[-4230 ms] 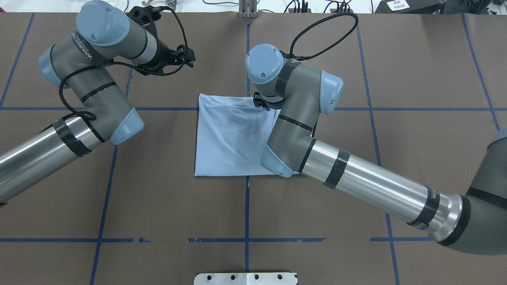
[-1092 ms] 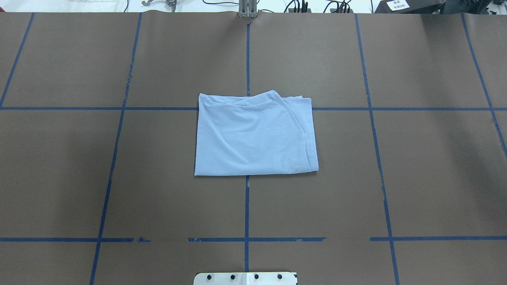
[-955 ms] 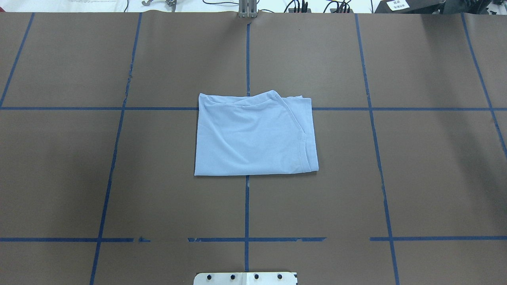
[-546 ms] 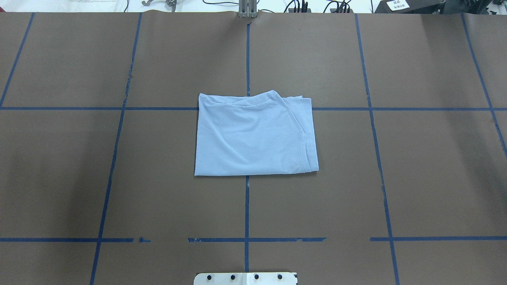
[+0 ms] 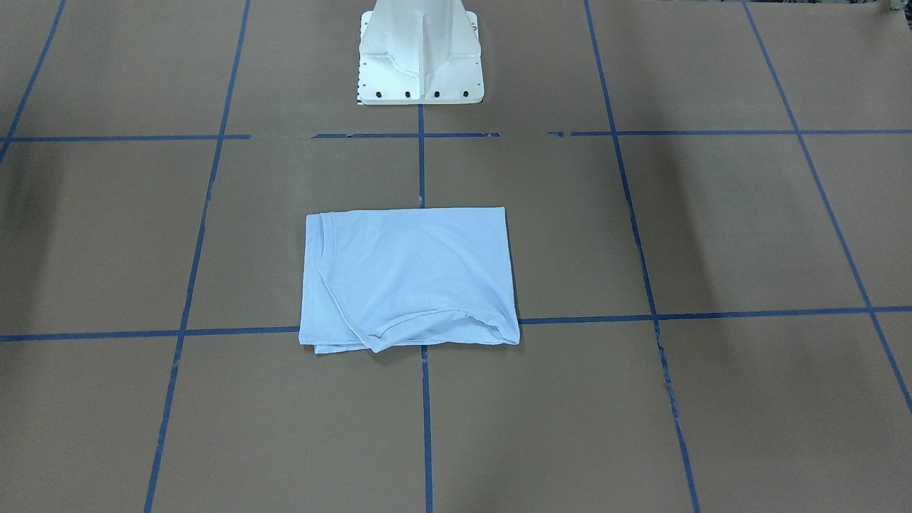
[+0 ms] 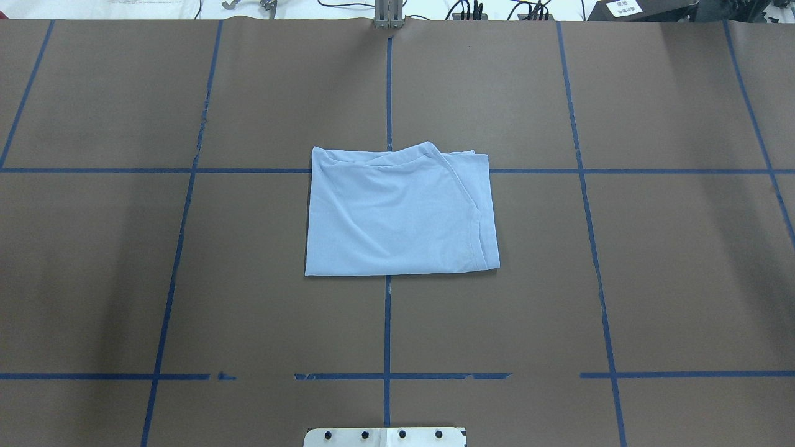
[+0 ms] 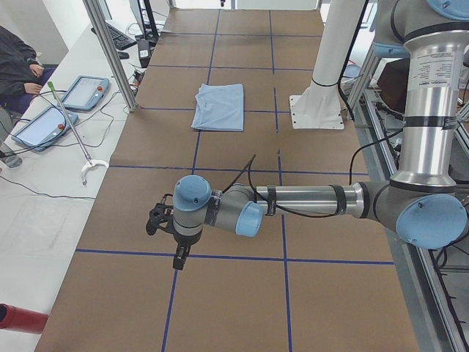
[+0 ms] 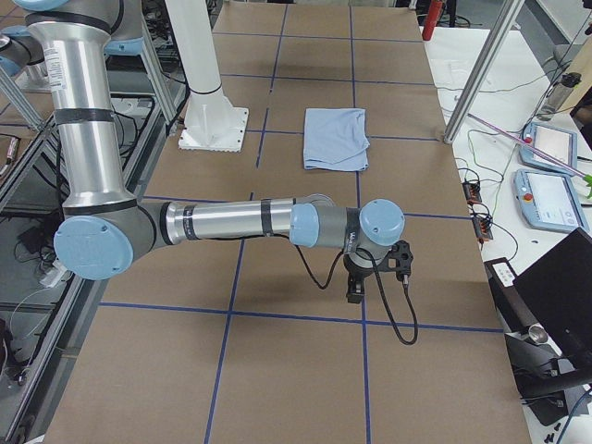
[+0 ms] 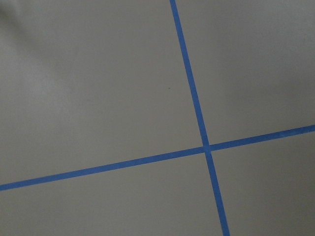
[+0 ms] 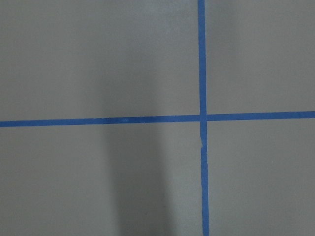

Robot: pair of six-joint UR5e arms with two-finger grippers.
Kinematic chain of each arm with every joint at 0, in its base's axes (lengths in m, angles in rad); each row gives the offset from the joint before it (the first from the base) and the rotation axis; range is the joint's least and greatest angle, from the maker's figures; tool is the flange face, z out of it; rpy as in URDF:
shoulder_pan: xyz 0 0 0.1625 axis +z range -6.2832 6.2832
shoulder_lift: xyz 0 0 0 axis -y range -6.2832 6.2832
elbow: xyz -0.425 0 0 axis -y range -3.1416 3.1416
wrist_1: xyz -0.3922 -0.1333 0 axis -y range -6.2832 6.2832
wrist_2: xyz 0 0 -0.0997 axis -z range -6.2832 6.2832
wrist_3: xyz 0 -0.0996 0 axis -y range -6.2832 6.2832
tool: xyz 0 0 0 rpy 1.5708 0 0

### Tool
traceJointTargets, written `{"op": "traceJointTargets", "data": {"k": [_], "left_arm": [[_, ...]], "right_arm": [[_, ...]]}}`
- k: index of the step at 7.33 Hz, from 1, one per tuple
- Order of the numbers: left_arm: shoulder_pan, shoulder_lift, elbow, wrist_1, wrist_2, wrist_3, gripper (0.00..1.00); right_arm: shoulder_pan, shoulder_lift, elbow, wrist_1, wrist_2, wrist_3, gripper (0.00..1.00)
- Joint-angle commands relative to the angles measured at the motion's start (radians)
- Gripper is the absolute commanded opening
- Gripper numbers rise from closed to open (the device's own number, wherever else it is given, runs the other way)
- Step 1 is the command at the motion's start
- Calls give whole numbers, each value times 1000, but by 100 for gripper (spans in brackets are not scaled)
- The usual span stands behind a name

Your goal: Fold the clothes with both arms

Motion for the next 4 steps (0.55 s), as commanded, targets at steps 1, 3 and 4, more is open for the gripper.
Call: {"op": "traceJointTargets", "data": {"k": [1,3,4], "left_arm": [[7,-2,-52,131,-4,-12,100],[7,7,-44,136,-4,-12,100],[7,7,-44,136,-4,-12,100]], "right_arm": [[0,-65,1,137,-7,21,100],[0,-79,3,169,-22,75,100],[0,-78,6,181,-84,77,100]]}}
